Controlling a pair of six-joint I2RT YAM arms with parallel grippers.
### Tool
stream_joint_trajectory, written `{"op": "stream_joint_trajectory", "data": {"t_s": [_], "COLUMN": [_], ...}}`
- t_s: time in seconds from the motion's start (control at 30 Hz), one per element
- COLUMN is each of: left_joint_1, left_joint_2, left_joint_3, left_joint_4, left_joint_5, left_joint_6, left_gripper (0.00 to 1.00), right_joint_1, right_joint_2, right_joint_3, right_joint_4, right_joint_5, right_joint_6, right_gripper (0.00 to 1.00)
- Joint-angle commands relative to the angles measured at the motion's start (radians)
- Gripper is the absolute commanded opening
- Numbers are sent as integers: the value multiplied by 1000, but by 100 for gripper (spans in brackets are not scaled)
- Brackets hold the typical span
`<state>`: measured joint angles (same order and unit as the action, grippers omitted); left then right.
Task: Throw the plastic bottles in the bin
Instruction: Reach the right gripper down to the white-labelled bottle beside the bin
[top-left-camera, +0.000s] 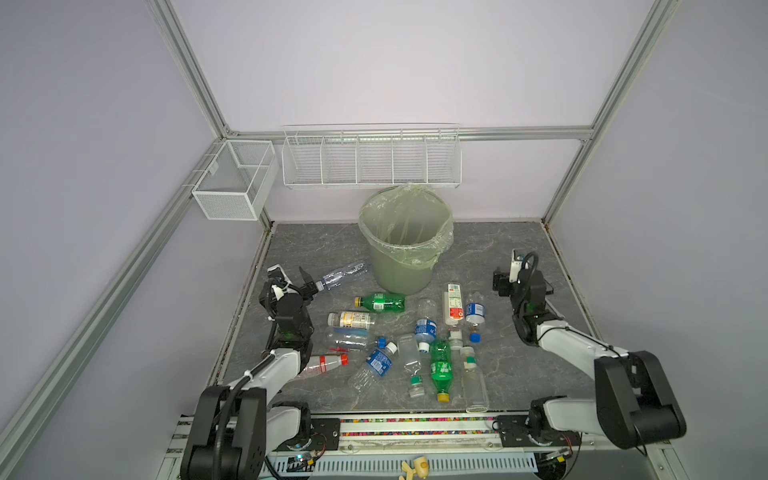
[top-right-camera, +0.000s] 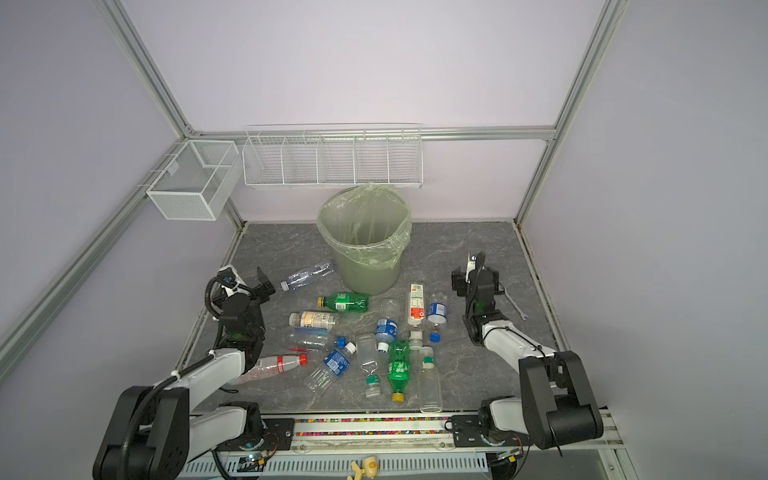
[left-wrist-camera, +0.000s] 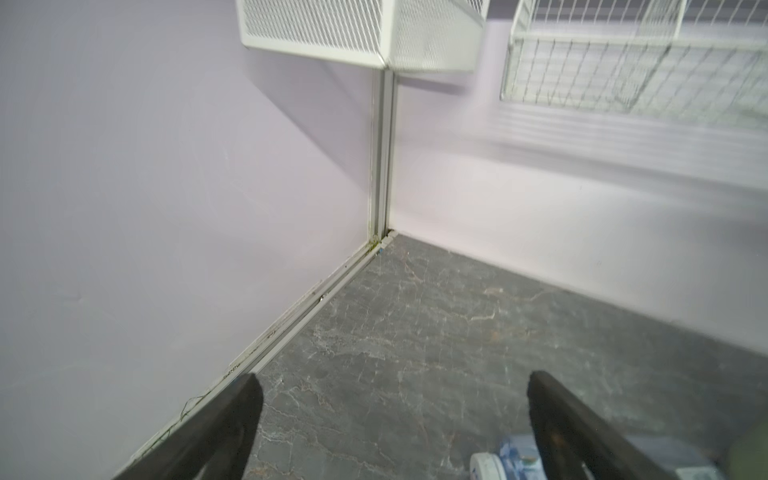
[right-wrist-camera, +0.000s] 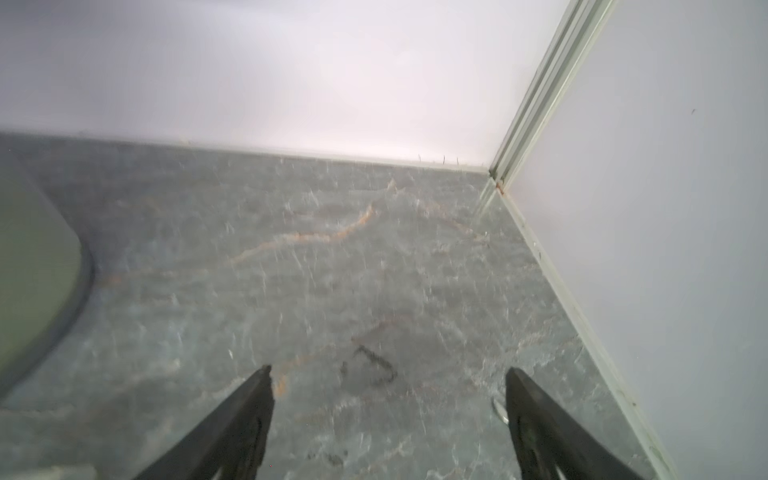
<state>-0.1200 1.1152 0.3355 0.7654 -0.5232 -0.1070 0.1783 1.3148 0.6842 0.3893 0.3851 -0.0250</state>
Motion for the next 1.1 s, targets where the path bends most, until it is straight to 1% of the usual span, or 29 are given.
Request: {"op": "stream_joint_trajectory", "data": {"t_s": [0.0,0.03,0.1,0.2,0.3,0.37,0.4,0.53,0.63,0.73,0.83,0.97,1.07], "left_joint_1": [-3,-4,-8,-15,-25,-38,-40,-46,-47,-47,-46,-47,-47], "left_joint_2": [-79,-99,-122,-151,-186,-202,-207,-214,-217,-231,-247,-229,-199], "left_joint_3": [52,74,109,164,200,231,249,301,327,323,312,319,316], "left_joint_4": [-201,-253,-354,-502,-602,-683,-730,-883,-990,-1036,-1041,-1039,-1016], "left_joint_5": [-37,-27,11,87,182,211,235,345,399,430,451,454,454], "left_joint_6": [-150,-196,-270,-376,-436,-463,-473,-491,-501,-514,-532,-535,-527], "left_gripper": [99,99,99,99,99,99,99,99,99,99,99,99,99], "right_joint_1": [3,4,6,16,20,21,51,83,117,166,237,312,363], "right_joint_2": [-10,4,37,66,44,29,24,-14,-60,-101,-117,-76,-18], "right_joint_3": [177,243,323,384,380,380,380,363,338,323,318,327,333], "right_joint_4": [-447,-537,-689,-842,-907,-951,-980,-1055,-1080,-1095,-1093,-1093,-1075], "right_joint_5": [8,-1,-43,-102,-183,-225,-233,-243,-253,-245,-244,-239,-238], "right_joint_6": [102,138,188,262,327,347,356,379,407,434,453,482,497], "right_gripper": [88,88,88,88,88,88,88,88,88,88,88,88,88]}}
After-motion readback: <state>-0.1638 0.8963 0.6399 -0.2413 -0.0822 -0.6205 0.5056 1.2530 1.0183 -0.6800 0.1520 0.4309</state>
